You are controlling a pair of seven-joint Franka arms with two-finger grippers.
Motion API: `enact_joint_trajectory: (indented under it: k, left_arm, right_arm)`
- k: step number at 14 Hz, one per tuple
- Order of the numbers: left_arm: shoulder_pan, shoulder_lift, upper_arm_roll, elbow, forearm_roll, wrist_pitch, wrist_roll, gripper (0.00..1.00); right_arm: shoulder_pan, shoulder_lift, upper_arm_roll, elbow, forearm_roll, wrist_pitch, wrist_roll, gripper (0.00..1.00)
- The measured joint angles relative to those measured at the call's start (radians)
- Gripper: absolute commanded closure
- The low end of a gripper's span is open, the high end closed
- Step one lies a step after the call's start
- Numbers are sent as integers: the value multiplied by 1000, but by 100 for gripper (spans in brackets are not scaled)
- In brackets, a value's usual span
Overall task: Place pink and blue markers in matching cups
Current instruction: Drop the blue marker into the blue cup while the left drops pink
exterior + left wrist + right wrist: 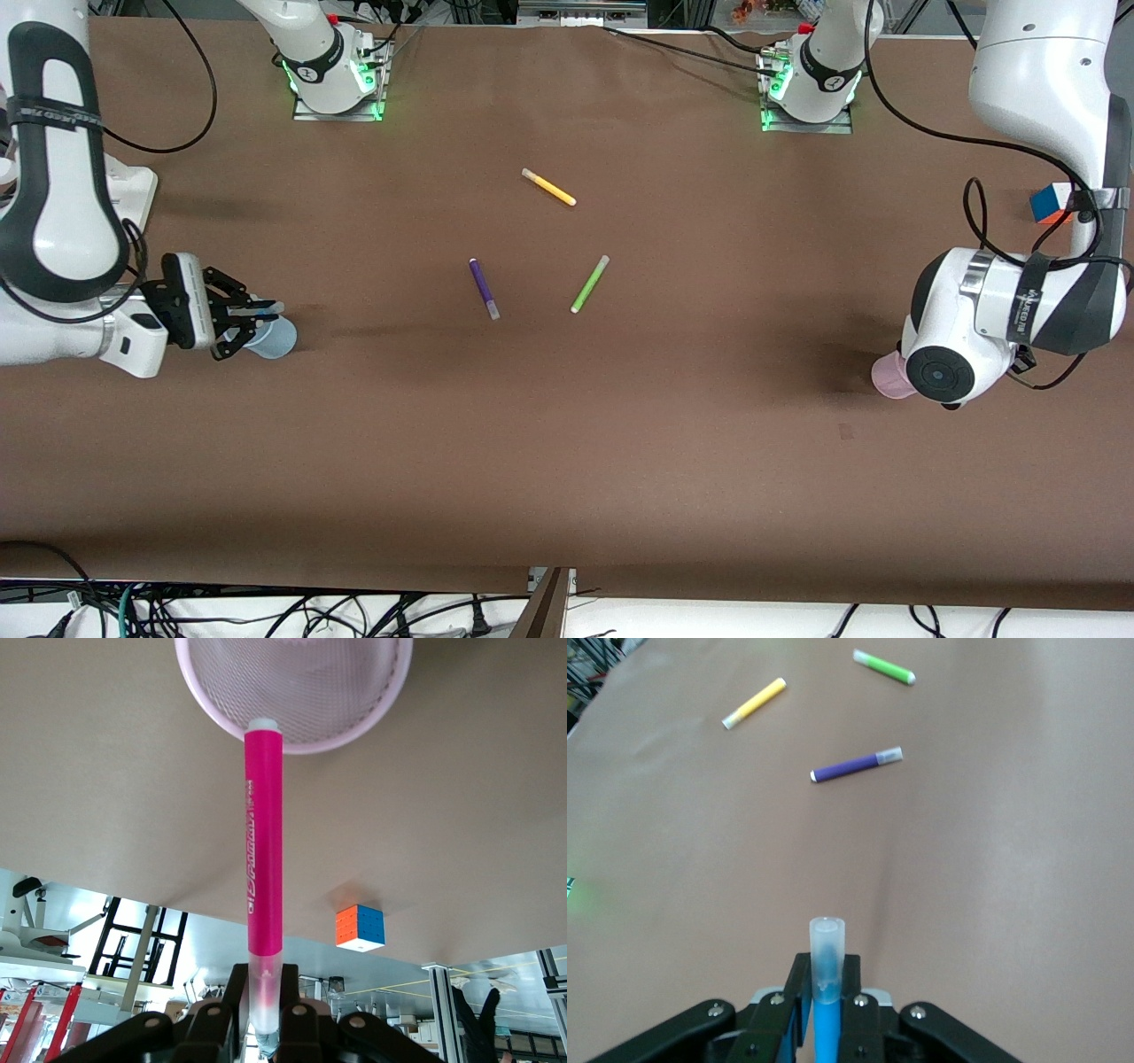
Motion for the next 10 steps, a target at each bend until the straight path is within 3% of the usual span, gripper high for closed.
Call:
enact_joint_trajectory:
  k: [2, 3, 4, 5, 6, 10]
  left_arm:
    - [-2, 14, -1, 11, 0, 0, 0, 100]
    - [-6, 19, -2, 12, 0, 1, 0, 95]
    - [-13, 25, -3, 14, 0, 1, 0, 74]
    - [-23, 30, -4, 14, 0, 1, 0, 40]
    - [-32, 35, -5, 15, 0, 1, 0, 0]
    - [-56, 41, -5, 18, 0, 1, -15, 0]
  right_arm:
    - [-18, 15, 0, 0, 28, -14, -57, 100]
    - [-27, 23, 1, 0, 32, -20, -70, 100]
    - [-38, 30, 1, 0, 38, -27, -83, 100]
    - [-50, 39, 1, -1, 43, -34, -100, 100]
    - [-62, 46, 1, -1, 45, -39, -111, 100]
    - [-101, 79, 1, -1, 46, -44, -124, 100]
